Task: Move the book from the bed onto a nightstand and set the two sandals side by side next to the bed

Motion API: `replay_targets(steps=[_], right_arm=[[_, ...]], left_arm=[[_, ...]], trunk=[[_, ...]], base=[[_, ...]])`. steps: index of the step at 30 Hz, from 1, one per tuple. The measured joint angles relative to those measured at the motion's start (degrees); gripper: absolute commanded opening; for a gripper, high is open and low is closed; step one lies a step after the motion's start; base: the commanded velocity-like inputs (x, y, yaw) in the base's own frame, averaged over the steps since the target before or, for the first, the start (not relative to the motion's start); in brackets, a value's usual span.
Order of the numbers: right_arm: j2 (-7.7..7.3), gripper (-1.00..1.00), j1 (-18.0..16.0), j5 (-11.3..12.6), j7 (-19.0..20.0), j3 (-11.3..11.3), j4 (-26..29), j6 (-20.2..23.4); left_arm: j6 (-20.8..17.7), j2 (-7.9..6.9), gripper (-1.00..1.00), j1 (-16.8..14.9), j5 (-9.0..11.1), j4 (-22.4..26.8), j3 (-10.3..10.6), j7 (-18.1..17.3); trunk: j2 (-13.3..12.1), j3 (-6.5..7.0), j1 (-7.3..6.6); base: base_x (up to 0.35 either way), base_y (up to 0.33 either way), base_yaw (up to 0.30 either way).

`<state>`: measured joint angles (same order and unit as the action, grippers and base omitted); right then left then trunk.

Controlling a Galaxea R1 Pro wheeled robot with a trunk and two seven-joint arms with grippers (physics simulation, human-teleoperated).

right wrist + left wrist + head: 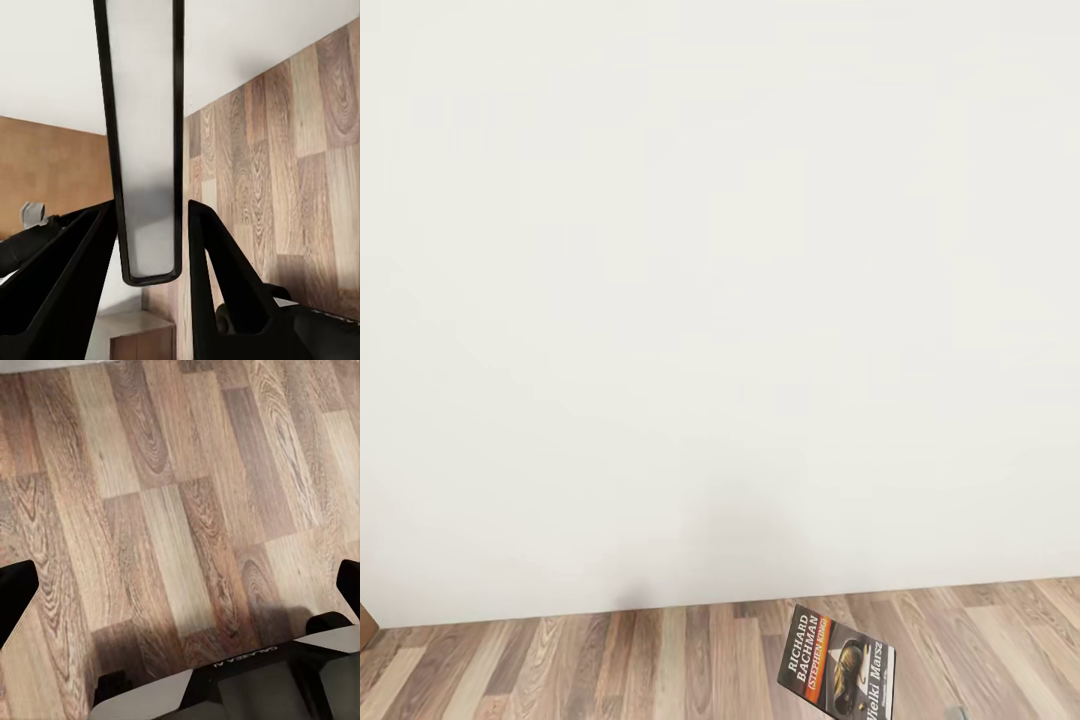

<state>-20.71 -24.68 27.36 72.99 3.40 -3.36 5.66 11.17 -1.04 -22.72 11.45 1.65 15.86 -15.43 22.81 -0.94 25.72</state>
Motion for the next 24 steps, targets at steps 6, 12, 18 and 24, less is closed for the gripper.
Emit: replay_targets(steps=[6,12,18,24], right_arm=[[0.0,-1.0,0.01,0.04,0.0,-0.24,0.02,0.0],[0.0,-1.0,0.0,0.04,0.02,-0.27,0.02,0.0],[0.03,-1.0,0.0,0.02,0.01,-0.2,0.01,0.0],[0.02,-1.0,0.0,0.03,0.05,-0.21,0.01,0.0]], left_arm=[[0.0,0.01,1.0,-0.01,0.0,-0.01,0.0,0.0],[0.0,-0.04,1.0,-0.01,0.0,0.01,0.0,0.0],[0.0,-0.03,1.0,0.0,0.0,0.05,0.0,0.0],[0.0,-0.04,1.0,0.0,0.0,0.03,0.0,0.0]], trunk=[[0.0,0.0,0.02],[0.0,0.0,0.03],[0.0,0.0,0.0],[0.0,0.0,0.0]], base=[[0.213,0.0,-0.119],[0.025,0.0,-0.19],[0.219,0.0,-0.033],[0.326,0.0,-0.001]])
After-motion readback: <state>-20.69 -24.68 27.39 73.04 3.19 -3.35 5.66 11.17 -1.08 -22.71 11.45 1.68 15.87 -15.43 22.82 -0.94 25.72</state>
